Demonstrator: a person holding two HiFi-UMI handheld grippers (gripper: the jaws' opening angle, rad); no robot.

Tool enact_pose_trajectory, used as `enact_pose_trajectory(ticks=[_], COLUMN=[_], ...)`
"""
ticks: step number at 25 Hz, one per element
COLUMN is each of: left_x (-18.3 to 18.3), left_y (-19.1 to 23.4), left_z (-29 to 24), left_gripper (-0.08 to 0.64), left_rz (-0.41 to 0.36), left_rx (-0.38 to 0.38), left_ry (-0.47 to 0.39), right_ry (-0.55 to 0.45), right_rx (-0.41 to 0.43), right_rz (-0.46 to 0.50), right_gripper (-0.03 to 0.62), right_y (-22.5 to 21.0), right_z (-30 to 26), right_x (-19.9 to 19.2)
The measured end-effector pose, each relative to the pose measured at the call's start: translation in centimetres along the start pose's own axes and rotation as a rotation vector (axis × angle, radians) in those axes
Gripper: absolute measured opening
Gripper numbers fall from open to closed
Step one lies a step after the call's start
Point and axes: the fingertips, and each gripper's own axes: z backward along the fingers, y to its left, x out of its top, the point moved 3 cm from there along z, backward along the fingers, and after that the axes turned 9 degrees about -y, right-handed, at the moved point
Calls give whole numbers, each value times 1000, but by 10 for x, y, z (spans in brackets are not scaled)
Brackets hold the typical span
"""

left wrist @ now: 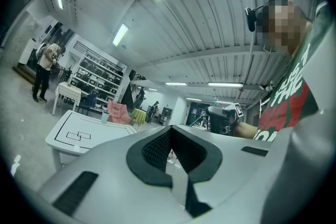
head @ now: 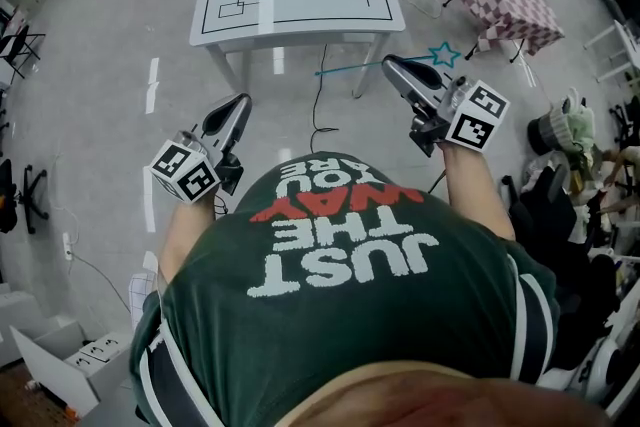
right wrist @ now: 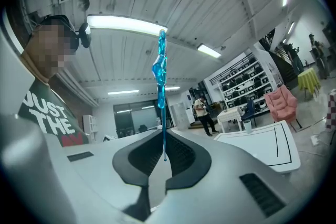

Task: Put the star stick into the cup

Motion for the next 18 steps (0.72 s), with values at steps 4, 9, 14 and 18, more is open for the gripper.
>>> enact_pose_trajectory(ticks=[4, 9, 14, 18], left_x=[-11, -30, -46, -56], left_y=[-22, -56, -80, -83], left_z=[-22, -53, -78, -91], left_gripper=[9, 9, 9, 9], left_rz=[-11, -9, -2, 13], left_rx=[-11, -7, -9, -7], left_ry=[5, 26, 52, 74], right_ry=[-4, -18, -25, -27], right_rx=[0, -2, -6, -18], right_rz=[1, -8, -26, -38], right_gripper=[43, 43, 43, 43], right_y=[-12, -30, -46, -59], right_z=[29, 73, 111, 126], right_x=[8, 17, 19, 16])
